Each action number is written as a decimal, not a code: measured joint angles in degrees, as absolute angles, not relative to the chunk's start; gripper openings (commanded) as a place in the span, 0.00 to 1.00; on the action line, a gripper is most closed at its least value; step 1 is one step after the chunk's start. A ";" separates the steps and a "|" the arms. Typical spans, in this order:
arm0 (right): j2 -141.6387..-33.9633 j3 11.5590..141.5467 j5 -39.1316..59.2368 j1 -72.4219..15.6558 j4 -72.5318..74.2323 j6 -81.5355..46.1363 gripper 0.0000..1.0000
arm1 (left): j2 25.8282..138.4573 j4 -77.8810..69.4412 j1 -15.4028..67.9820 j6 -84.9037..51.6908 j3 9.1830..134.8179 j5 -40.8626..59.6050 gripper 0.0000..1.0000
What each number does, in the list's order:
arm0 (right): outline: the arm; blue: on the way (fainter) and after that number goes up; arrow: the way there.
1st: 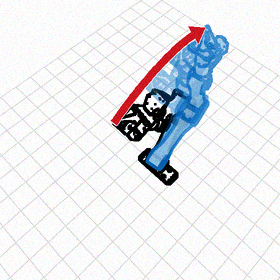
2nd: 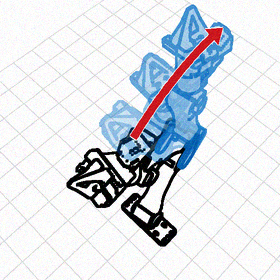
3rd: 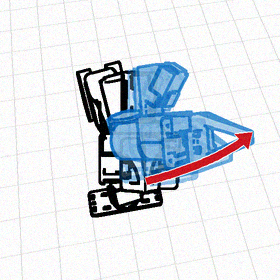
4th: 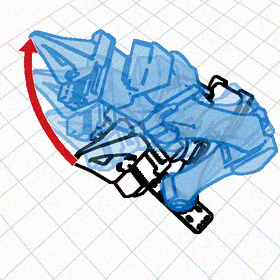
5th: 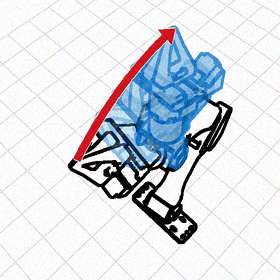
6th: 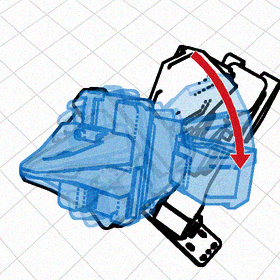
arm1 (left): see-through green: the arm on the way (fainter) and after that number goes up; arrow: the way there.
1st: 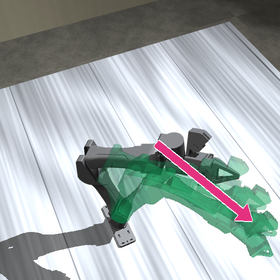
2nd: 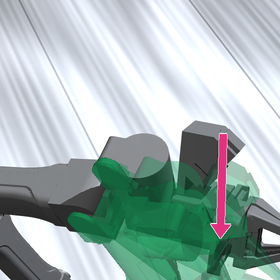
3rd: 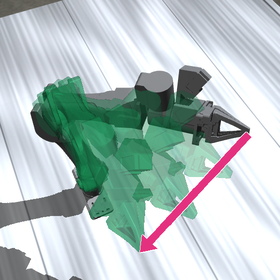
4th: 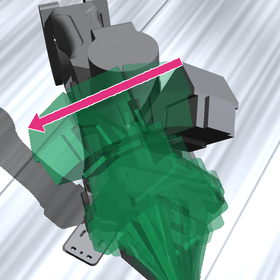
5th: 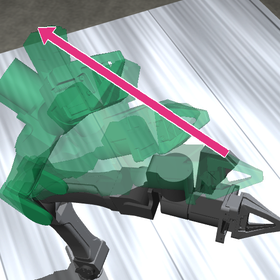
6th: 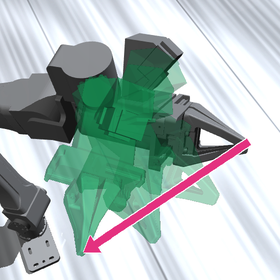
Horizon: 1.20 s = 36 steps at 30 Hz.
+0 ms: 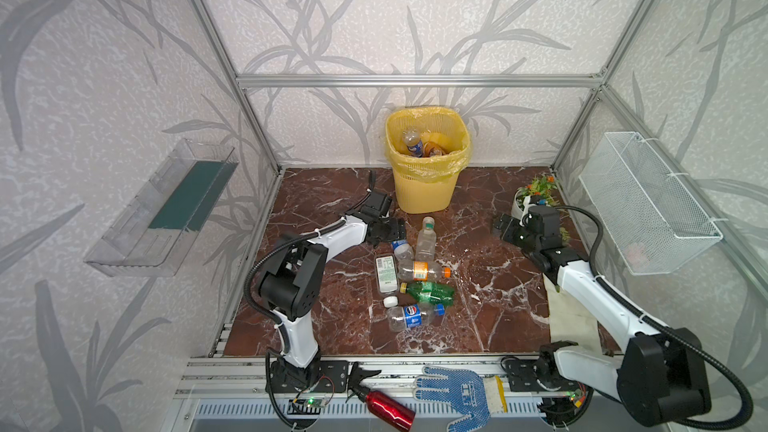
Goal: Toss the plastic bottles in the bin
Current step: 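Grasp the blue-capped Pepsi bottle with the left gripper while the right arm withdraws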
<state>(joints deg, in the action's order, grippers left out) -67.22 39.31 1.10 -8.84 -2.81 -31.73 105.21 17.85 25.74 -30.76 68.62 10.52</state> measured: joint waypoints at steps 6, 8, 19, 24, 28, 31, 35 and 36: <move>-64.49 34.94 0.97 -6.94 -2.79 -33.85 0.98 | 107.46 22.68 27.62 -31.14 72.34 8.40 0.86; -63.92 34.52 0.97 -6.50 -2.76 -34.30 0.98 | 108.44 23.62 27.90 -31.16 73.58 7.62 0.86; -62.94 32.73 1.37 -5.02 -1.83 -35.44 0.98 | 112.95 26.50 28.23 -31.81 77.14 6.07 0.82; -62.94 32.38 1.91 -4.34 -1.52 -35.68 0.98 | 113.73 26.04 28.32 -33.23 77.58 6.90 0.77; -62.94 32.38 2.20 -4.01 -1.52 -35.79 0.98 | 114.32 24.62 28.21 -34.94 77.58 8.69 0.69; -62.89 32.29 2.39 -3.73 -1.54 -35.79 0.98 | 114.43 23.16 27.68 -36.32 77.58 10.22 0.63; -62.54 31.83 2.61 -3.38 -1.56 -35.81 0.98 | 114.43 21.52 27.22 -37.54 77.58 11.27 0.57; -62.52 31.75 2.63 -3.27 -1.56 -35.81 0.98 | 114.43 21.26 27.11 -37.76 77.58 11.44 0.56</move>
